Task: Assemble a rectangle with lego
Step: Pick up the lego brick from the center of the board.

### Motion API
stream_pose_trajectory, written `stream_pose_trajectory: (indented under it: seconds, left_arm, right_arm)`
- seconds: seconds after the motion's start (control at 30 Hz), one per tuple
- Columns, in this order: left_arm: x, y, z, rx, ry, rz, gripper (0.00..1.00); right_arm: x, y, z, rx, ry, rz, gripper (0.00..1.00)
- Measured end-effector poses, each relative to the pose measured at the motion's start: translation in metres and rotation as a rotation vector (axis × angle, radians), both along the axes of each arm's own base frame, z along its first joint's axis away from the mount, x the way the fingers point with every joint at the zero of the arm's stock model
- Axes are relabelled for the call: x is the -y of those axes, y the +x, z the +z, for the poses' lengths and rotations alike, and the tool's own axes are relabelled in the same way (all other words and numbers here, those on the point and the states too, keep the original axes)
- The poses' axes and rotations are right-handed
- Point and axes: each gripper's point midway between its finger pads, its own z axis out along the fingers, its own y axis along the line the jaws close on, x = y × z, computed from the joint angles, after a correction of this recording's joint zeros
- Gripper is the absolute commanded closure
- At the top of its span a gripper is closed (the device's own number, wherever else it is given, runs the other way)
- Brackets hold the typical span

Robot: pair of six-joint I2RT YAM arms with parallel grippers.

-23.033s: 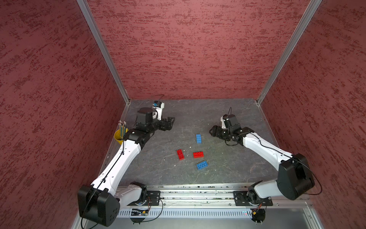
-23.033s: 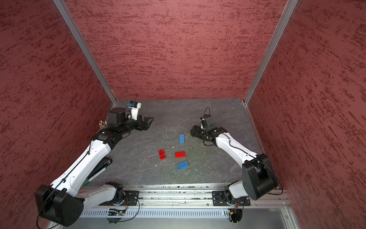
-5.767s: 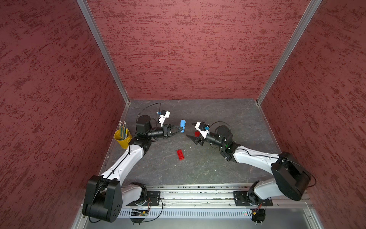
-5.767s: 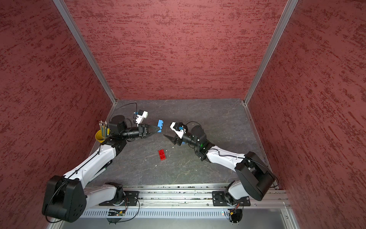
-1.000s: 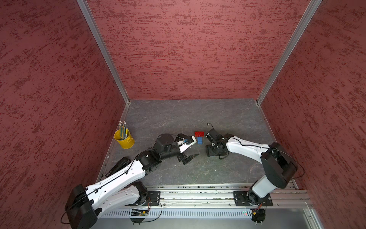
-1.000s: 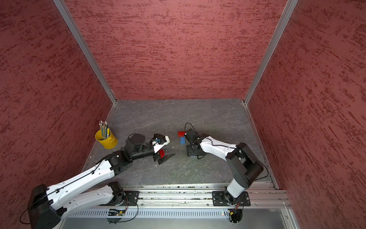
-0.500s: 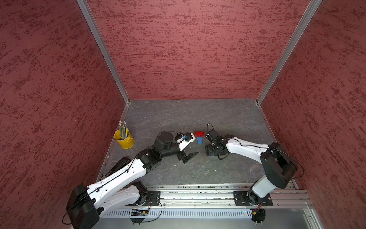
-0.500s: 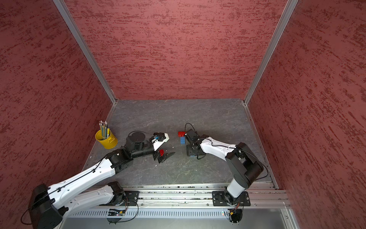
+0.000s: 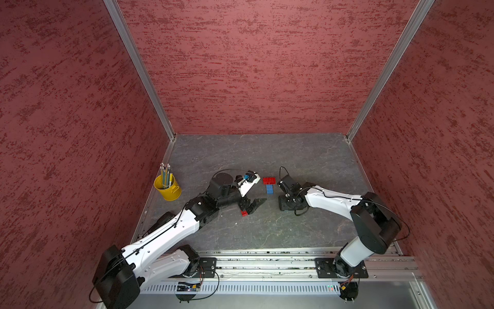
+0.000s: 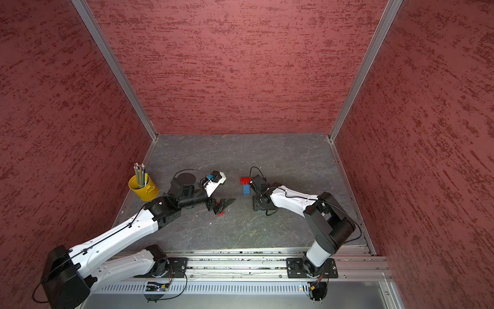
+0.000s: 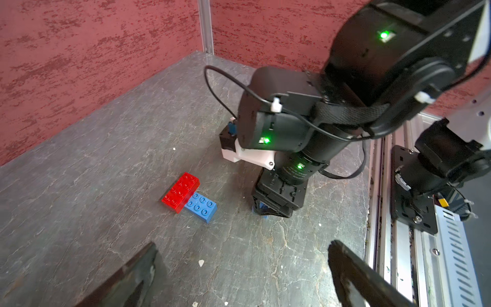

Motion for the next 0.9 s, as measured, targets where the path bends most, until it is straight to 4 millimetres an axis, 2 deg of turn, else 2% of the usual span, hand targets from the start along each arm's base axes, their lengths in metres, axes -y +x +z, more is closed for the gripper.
stream_pose_trajectory:
  seconds: [0.17,0.3,0.53,0.73,0.83,0.9]
  left_arm:
    - [-0.028,0.028,0.006,-0.114,-0.104,0.126,0.00]
    - [-0.051,0.047,0.010,-0.187,-0.181,0.225,0.00]
    - [-0.062,0.054,0.007,-0.221,-0.190,0.294,0.00]
    - [-0.068,0.059,0.006,-0.211,-0.183,0.335,0.00]
    - [-0.068,0.060,0.005,-0.210,-0.181,0.341,0.00]
    - [-0.069,0.060,0.005,-0.210,-0.181,0.342,0.00]
  right_arm:
    - [0.000,0.000,0.000,0.002,-0.003,0.000,0.34]
    - [0.001,0.000,0.000,0.002,-0.005,0.002,0.39]
    - [0.000,0.005,0.007,0.010,-0.015,-0.002,0.41]
    - [-0.025,0.037,0.049,0.093,0.049,-0.003,0.41]
    - [-0.038,0.052,0.061,0.120,0.071,-0.003,0.41]
    - [-0.043,0.060,0.060,0.121,0.070,-0.002,0.41]
